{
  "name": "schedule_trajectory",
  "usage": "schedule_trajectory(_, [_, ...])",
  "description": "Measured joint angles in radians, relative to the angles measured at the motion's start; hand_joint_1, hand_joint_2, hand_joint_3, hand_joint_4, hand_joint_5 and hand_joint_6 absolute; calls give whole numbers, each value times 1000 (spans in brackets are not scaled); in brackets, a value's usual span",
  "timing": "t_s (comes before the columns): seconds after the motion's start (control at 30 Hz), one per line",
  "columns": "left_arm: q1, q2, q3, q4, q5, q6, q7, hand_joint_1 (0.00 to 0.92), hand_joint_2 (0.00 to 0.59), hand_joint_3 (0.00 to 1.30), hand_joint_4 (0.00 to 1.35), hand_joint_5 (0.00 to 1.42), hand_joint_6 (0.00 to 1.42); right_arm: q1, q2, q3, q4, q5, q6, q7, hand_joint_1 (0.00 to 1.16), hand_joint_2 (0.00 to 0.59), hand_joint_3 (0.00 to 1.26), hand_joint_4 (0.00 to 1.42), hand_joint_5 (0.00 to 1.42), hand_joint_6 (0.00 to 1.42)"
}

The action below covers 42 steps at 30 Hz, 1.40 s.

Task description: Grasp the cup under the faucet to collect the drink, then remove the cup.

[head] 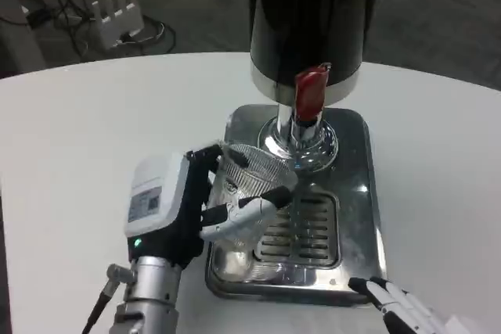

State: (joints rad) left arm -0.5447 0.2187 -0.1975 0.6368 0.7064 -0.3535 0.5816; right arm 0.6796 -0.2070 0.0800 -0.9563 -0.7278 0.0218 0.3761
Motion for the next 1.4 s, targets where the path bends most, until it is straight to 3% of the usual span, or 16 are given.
schedule_trajectory(0.33, [-54, -20, -22, 7, 1, 0, 21, 115, 189, 947, 1044, 1218, 1145, -1, 0, -11, 0, 8, 0, 0, 522, 490, 65, 0, 0, 0])
schedule_trajectory(0.93, [-200, -40, -86, 190, 4, 16, 44, 99, 196, 937, 1019, 1167, 1090, 24, 0, -42, 0, 33, 0, -2, 516, 490, 65, 0, 0, 0])
schedule_trajectory(1.4, [-256, -67, -107, 275, 4, 50, 54, 87, 211, 926, 962, 1029, 1061, 47, -1, -46, 0, 48, -3, -17, 514, 490, 73, 0, 0, 0])
